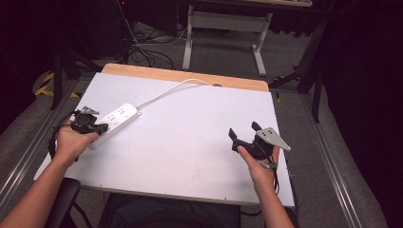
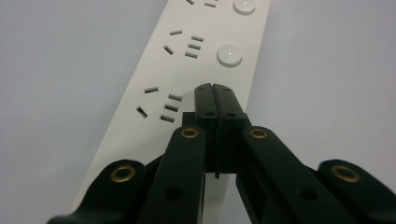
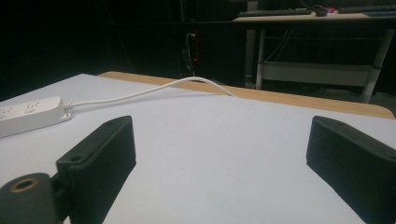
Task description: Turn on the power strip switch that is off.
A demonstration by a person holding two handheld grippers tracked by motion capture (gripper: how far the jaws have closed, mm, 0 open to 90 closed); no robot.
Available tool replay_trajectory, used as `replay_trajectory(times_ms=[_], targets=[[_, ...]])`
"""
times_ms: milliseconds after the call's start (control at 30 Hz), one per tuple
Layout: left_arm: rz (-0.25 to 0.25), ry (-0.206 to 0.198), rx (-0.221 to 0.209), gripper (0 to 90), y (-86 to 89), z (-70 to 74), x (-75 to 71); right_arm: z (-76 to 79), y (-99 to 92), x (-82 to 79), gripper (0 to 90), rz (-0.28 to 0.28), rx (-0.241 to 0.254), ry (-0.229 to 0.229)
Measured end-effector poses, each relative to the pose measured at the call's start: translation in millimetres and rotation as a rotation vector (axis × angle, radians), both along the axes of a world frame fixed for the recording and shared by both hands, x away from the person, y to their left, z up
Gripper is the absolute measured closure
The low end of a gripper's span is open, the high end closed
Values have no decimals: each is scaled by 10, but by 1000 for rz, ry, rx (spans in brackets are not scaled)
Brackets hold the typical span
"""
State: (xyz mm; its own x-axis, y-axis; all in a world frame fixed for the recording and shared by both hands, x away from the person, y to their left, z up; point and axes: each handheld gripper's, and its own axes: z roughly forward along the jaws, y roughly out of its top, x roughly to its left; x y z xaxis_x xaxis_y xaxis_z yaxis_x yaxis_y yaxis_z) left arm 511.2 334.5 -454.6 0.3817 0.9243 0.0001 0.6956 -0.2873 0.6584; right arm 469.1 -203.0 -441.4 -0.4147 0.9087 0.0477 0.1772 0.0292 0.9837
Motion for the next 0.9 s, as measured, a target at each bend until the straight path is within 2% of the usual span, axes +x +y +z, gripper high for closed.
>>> replay_trajectory(times_ms=[900], targets=[[-10,-1,11,900,-6,2,-1,1,1,-9,87,1,4,1]])
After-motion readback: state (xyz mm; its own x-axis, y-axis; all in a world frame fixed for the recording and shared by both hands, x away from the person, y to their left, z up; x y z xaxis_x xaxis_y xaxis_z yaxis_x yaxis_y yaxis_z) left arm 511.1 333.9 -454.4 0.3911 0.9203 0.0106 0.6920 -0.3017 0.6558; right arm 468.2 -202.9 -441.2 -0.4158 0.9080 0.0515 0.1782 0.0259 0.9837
